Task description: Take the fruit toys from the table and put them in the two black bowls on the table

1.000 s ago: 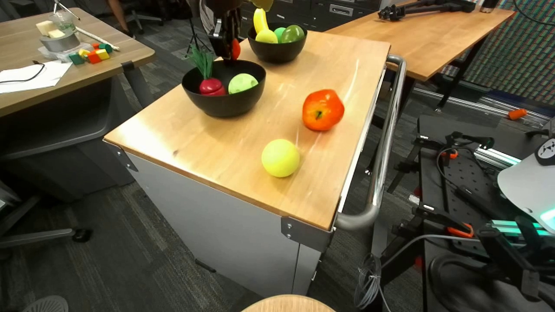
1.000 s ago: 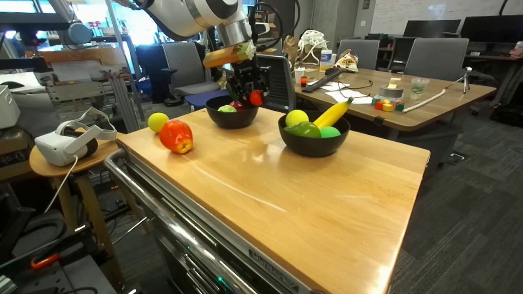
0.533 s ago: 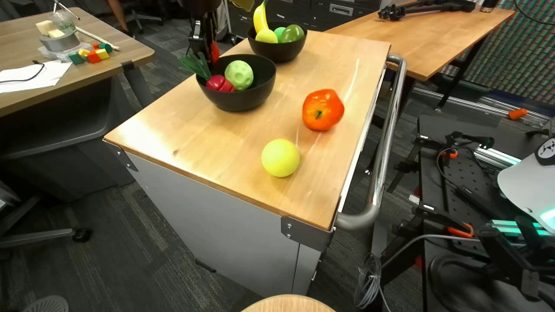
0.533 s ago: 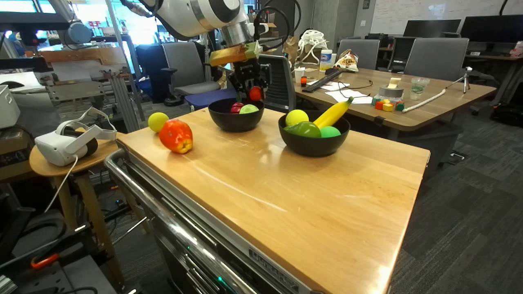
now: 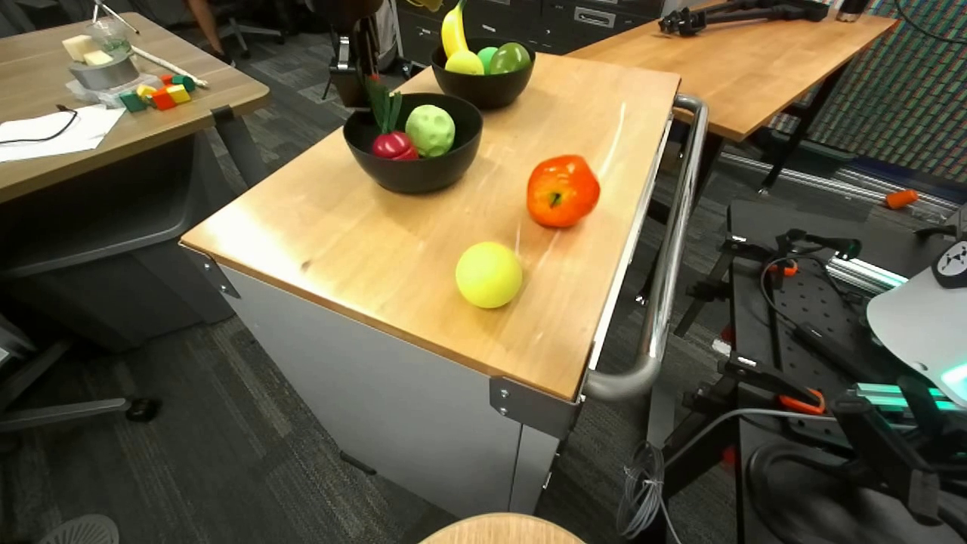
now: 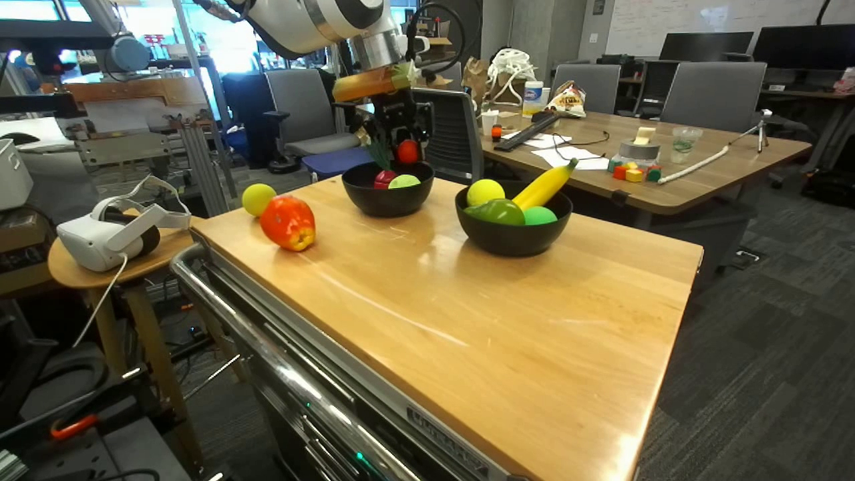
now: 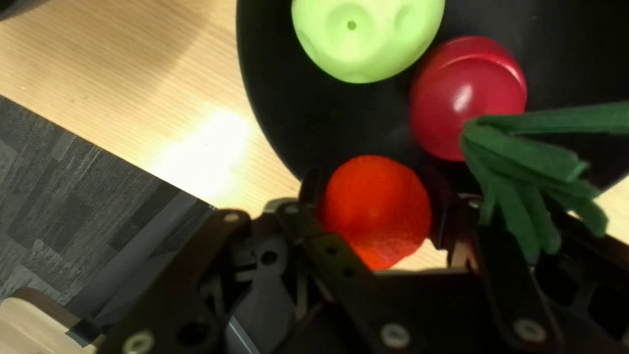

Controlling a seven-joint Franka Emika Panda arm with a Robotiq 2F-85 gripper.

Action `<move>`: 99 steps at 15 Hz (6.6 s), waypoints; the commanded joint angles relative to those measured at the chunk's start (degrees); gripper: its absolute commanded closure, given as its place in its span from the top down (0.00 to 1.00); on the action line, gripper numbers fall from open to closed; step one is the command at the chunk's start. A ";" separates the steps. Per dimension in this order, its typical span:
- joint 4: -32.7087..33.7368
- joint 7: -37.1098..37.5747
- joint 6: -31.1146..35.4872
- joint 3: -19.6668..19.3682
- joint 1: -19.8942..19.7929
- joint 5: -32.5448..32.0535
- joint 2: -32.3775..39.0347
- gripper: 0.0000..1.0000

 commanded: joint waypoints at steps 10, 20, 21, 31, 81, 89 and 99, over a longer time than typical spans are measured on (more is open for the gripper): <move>-19.45 3.40 2.19 -0.42 0.88 -3.47 -18.16 1.00; -37.73 2.37 0.18 3.93 0.27 -1.40 -35.72 1.00; -38.01 2.46 0.19 3.99 0.27 -1.40 -36.11 1.00; -39.27 -27.89 -0.13 2.50 -0.24 6.03 -33.04 1.00; -36.13 -4.89 23.14 2.90 -4.59 -10.86 -28.16 0.57; -25.12 6.16 18.27 1.38 -1.93 -17.32 -15.94 0.57; -23.65 3.15 6.72 2.51 0.99 -11.71 -17.34 1.00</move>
